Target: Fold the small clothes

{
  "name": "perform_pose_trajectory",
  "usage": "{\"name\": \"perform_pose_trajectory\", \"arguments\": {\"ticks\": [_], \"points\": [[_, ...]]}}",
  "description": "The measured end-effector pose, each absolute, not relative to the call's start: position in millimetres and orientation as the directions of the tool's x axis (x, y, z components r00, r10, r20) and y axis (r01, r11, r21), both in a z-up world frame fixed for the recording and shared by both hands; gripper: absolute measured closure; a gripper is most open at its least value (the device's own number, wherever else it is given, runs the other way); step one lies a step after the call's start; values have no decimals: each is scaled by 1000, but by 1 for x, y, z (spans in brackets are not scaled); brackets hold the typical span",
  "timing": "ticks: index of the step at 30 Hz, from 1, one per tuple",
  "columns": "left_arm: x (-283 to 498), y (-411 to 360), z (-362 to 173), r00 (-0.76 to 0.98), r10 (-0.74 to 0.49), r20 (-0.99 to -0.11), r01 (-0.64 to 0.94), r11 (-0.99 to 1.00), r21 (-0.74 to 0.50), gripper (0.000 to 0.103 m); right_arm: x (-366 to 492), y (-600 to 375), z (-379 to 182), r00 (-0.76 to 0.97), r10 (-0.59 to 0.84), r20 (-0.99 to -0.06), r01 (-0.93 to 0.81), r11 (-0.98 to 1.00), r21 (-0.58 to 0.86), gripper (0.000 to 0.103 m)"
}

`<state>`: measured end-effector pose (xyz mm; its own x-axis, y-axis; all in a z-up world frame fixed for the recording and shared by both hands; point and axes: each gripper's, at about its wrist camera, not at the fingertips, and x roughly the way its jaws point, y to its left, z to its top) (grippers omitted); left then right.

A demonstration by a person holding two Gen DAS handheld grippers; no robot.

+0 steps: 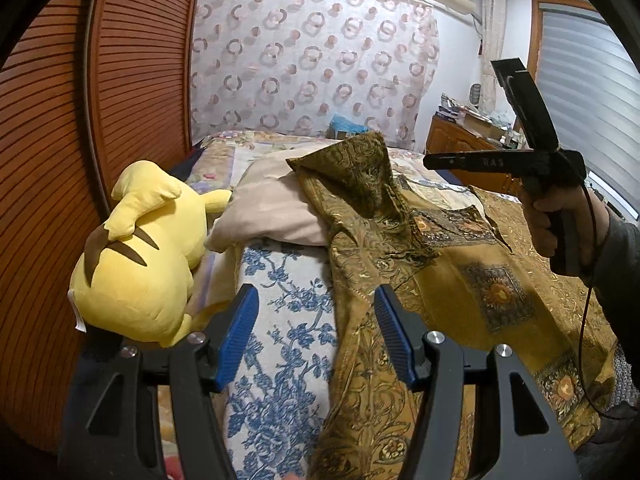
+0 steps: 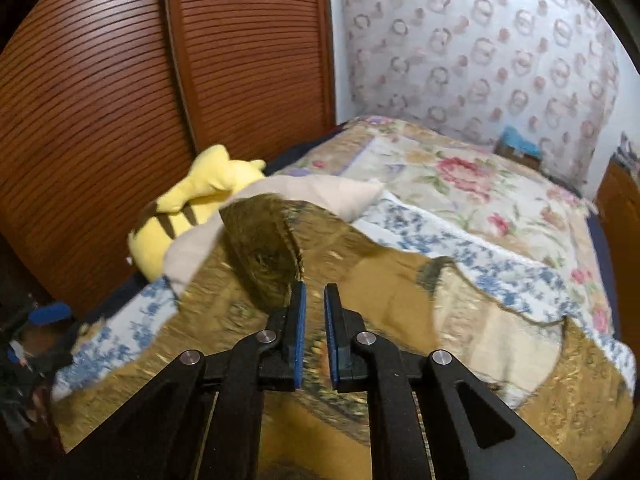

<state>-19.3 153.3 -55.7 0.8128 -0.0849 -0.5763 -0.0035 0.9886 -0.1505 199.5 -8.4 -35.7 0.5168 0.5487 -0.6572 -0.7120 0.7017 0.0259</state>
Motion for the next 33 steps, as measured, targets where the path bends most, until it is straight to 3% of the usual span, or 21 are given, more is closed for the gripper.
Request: {"name": "perform_pose_trajectory", "arguments": {"ticks": [2,5,14,18,22,28,33], "points": [[-16,151,-55,812,-89,-577,1,989,-150,44,199,-12,-37,510,575,-640,-729,684,33,79],[-10,146,-55,808,-98,-581,11,988,-152,44,200,-5,-41,478,597,-644,-753,656,50,56],[-3,137,-52,804,-104,-585,30,990,-135,44,242,6,-94,391,555,-734,-704,694,150,56],[0,133,-54,799,-107,-591,31,990,-138,44,250,9,-106,369,552,-747,-697,696,170,63],[3,130,-56,793,-108,-600,32,990,-136,44,241,20,-109,385,536,-752,-736,669,100,69],[9,124,-59,783,-110,-613,32,990,-137,44,234,25,-111,383,530,-757,-771,634,54,98],[15,122,-63,772,-115,-625,29,989,-146,44,235,14,-109,405,517,-754,-753,657,46,100]]}}
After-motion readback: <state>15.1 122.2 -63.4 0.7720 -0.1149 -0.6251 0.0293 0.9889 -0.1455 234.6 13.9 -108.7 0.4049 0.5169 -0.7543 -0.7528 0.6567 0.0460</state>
